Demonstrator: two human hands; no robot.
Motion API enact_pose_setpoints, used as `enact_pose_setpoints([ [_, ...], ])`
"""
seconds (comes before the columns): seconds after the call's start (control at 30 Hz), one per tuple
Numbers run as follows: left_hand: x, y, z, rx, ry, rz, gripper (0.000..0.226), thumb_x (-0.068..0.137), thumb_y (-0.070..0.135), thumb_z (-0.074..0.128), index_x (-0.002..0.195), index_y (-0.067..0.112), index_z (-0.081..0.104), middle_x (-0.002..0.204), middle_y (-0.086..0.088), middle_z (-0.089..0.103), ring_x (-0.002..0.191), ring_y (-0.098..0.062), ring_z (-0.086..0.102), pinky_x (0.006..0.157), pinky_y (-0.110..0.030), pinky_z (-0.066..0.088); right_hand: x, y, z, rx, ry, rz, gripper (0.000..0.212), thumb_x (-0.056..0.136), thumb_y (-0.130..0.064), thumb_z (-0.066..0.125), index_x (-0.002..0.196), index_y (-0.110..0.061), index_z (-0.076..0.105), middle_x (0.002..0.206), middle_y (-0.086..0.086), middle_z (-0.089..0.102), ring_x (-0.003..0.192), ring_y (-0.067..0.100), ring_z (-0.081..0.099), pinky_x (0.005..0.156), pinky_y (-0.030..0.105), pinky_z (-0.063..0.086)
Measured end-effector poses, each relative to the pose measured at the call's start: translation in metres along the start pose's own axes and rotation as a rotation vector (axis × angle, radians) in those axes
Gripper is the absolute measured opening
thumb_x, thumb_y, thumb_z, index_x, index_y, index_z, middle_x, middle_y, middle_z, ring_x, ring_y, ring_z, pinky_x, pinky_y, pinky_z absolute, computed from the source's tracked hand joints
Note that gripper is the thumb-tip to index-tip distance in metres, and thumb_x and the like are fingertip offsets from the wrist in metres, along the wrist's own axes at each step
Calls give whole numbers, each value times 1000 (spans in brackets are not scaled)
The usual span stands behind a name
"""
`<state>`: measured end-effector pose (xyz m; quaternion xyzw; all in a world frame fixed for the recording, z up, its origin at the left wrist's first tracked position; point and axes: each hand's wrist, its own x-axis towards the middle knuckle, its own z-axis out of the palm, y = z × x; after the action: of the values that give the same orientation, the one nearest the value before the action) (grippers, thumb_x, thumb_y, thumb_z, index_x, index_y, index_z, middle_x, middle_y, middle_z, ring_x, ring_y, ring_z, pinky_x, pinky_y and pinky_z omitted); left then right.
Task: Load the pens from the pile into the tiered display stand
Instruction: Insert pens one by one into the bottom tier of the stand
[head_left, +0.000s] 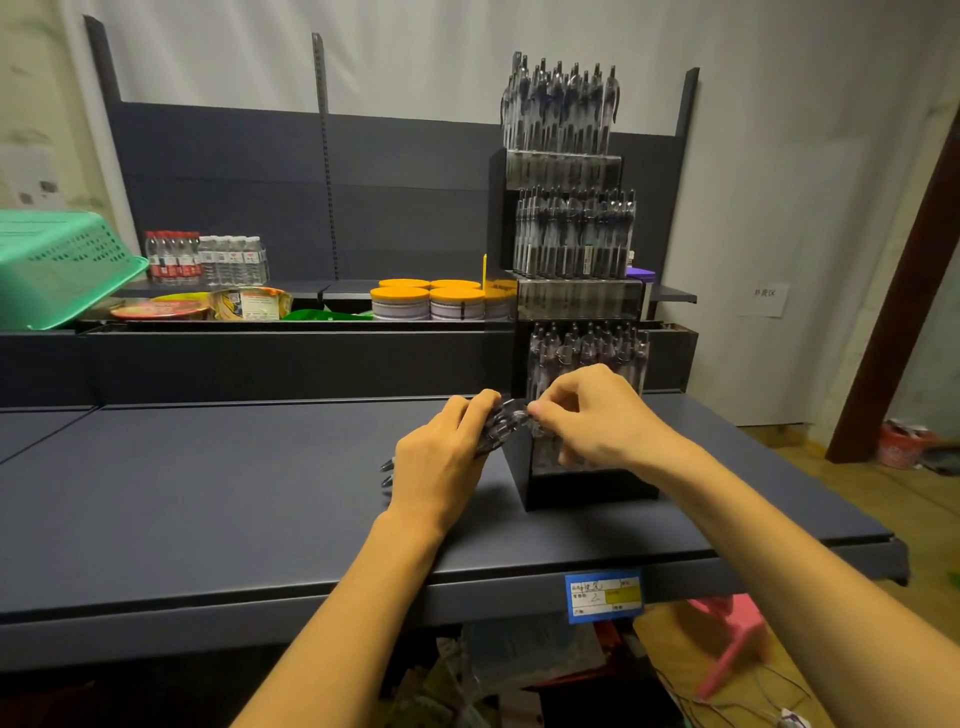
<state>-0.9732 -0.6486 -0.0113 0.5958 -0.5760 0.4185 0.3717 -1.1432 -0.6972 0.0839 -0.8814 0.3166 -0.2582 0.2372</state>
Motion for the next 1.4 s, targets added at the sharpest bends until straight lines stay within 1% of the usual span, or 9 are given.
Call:
enact_pose_setpoints([
  [0.13, 0, -1, 1, 3, 1, -11, 49, 77, 26, 79, 115, 21, 48, 86, -3, 64, 54, -22, 58, 37, -25, 41, 1, -1, -5, 170, 89, 41, 19, 99, -18, 51, 85, -12, 63, 57, 3, 61, 43, 6, 61, 40, 14, 42],
  [0.23, 0, -1, 3, -1, 5, -13, 45, 79, 27, 77, 113, 21, 49, 85, -2, 64, 53, -22, 57, 36, -25, 40, 3, -1, -13, 302, 255, 79, 18, 97, -17, 49, 83, -15, 59, 65, 6, 64, 48, 12, 64, 38, 21, 43],
  [0.4, -3, -3, 6, 15, -12, -5, 28, 88, 26, 56, 114, 21, 48, 82, -1, 62, 50, -23, 55, 37, -24, 33, 7, 1, -28, 443, 518, 20, 15, 100, -21, 45, 86, -19, 50, 78, 1, 61, 43, 9, 60, 35, 20, 41],
  [0.6, -3, -4, 7, -13, -44, -12, 25, 89, 28, 50, 113, 21, 47, 84, -1, 63, 52, -24, 57, 35, -27, 39, 11, 5, -38, 429, 641, -34, 11, 101, -21, 44, 97, -13, 50, 85, 2, 62, 40, 7, 58, 34, 18, 40],
  [0.83, -2, -3, 6, -48, -46, -4, 27, 87, 24, 57, 111, 21, 47, 84, -2, 64, 53, -23, 58, 36, -28, 41, 12, 7, -32, 297, 581, -46, 11, 100, -22, 47, 94, -16, 54, 87, 3, 64, 43, 6, 60, 38, 20, 47],
  [1.0, 0, -1, 1, -52, -48, -9, 19, 90, 29, 45, 108, 21, 47, 81, -2, 64, 53, -22, 57, 36, -27, 38, 15, 6, -24, 197, 465, -86, 12, 97, -22, 54, 98, -18, 65, 78, -2, 66, 44, 7, 61, 39, 15, 44],
  [1.17, -1, 0, 1, -73, -40, 4, 34, 83, 15, 70, 108, 19, 47, 82, -4, 65, 53, -23, 58, 37, -27, 41, 18, 0, -27, 221, 418, -138, 14, 96, -23, 58, 100, -18, 70, 70, 0, 65, 39, 6, 55, 38, 13, 40],
  [1.3, -1, 0, 1, -86, -19, 10, 30, 84, 18, 64, 109, 18, 47, 83, -5, 65, 53, -25, 59, 37, -29, 46, 19, -5, -25, 112, 262, -138, 13, 96, -23, 58, 99, -21, 71, 67, 4, 67, 39, 10, 57, 39, 13, 41],
  [1.4, -2, 0, 1, -103, -9, 30, 35, 83, 15, 70, 108, 18, 47, 83, -6, 66, 53, -25, 59, 38, -28, 47, 20, -4, -23, 109, 271, -113, 14, 96, -23, 58, 100, -22, 71, 65, 4, 67, 40, 11, 57, 40, 15, 42],
])
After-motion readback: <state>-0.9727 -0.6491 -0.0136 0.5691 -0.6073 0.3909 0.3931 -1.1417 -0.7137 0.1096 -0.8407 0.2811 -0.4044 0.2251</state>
